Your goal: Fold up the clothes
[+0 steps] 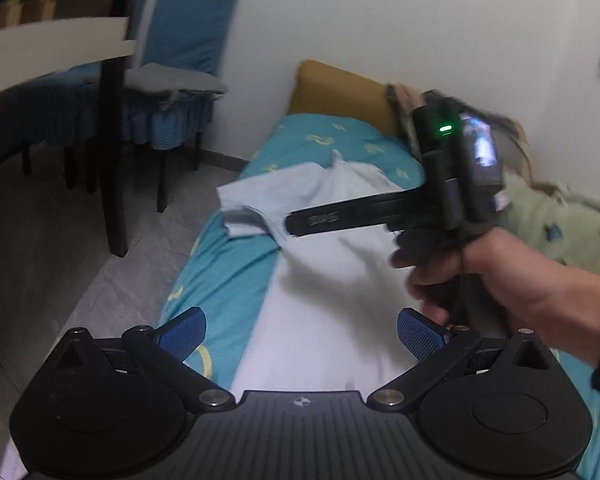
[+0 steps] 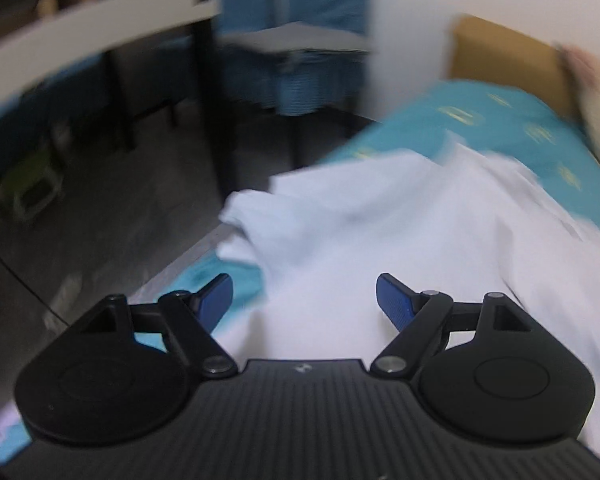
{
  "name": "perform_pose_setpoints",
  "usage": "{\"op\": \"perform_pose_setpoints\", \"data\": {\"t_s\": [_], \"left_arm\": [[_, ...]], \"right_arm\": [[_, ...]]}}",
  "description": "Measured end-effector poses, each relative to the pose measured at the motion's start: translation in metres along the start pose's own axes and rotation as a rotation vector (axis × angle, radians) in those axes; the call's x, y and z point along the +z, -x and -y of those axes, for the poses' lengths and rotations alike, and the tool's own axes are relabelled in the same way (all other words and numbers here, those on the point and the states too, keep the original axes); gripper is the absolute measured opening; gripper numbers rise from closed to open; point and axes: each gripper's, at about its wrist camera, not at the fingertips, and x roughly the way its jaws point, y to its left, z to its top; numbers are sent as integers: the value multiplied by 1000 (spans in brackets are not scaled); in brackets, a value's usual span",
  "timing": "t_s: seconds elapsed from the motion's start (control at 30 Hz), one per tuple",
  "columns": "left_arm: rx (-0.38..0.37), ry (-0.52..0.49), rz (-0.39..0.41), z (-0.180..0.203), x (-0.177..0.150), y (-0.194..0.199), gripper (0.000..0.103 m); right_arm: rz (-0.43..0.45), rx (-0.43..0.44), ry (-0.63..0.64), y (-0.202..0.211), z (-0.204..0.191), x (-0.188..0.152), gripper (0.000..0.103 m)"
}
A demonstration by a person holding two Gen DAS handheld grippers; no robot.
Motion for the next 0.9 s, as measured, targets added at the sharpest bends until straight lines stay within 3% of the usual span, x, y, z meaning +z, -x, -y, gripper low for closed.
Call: {"op": "perform_pose_setpoints", "data": {"t_s": [0.13,0.27,0.3,0.33,0.37,0.43,0.53,0.67,0.77,0.9], "left_arm": [[87,113,59,-27,3,-20,103],[117,236,24,-53,2,-42,103],[125,251,19,-57,2,-46,103],[132,257,17,-59,2,-49,103],[141,259,17,-61,1,-51,103],[148,255,24,-61,1,-52,103],[153,245,40,-59,0,-48,103],[137,229,68,-52,-4,-37,103],[120,205,84,-42,-7,-28,103],[108,126,86,-23,-13,-25,103]], "right_arm": [[-13,15,173,-55,-32,24,80],[-29,-101,263,-94,-41,29,76],[-31,-110,253,-98,-38,28,67],[-34,-104,237,-100,-34,28,39],[-31,-98,222,-101,-32,28,18],[19,-102,223,-89,-31,28,8],[150,-115,211,-57,-27,31,6],[374,-186,47,13,6,33,6],[495,-320,-101,59,48,20,6],[528,-554,-358,90,127,-23,6]]}}
